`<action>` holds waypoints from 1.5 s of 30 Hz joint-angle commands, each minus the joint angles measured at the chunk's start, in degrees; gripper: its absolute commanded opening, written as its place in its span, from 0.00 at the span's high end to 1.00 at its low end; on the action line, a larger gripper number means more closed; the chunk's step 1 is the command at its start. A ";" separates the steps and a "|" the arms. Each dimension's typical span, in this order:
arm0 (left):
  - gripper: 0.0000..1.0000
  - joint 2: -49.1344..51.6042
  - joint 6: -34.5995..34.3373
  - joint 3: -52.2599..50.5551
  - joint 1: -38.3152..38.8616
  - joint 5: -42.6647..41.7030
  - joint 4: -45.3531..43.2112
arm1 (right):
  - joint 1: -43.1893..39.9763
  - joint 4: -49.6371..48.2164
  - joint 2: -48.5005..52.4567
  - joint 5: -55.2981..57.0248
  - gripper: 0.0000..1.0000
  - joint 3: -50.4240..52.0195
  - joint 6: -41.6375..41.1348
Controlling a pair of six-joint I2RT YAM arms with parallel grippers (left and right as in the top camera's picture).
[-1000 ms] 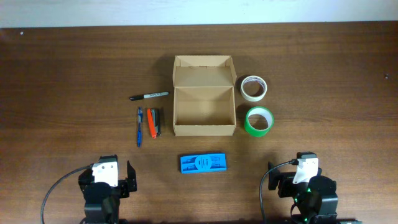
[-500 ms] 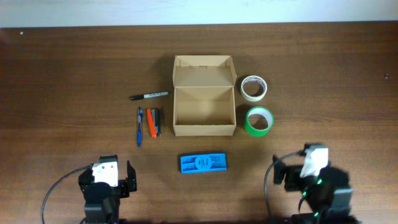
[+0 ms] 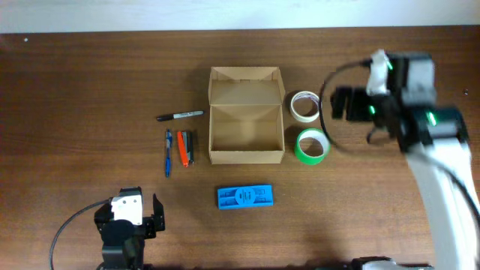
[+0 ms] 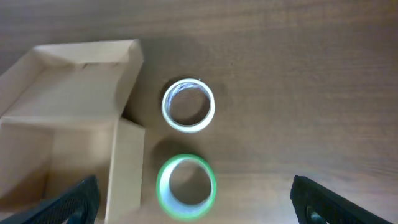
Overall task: Pack container
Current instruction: 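Move the right gripper to the white tape roll and grasp its rim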
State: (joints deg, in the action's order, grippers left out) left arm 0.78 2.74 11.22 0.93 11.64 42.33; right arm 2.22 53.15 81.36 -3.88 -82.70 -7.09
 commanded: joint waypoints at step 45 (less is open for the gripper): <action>0.01 -0.44 -0.57 -0.37 -0.35 0.63 -0.11 | -0.31 -8.31 44.92 2.75 0.49 -11.06 -14.67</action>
State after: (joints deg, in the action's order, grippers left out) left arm 0.78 2.74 11.22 0.93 11.64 42.35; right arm 2.22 44.75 125.67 -0.45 -92.49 -20.99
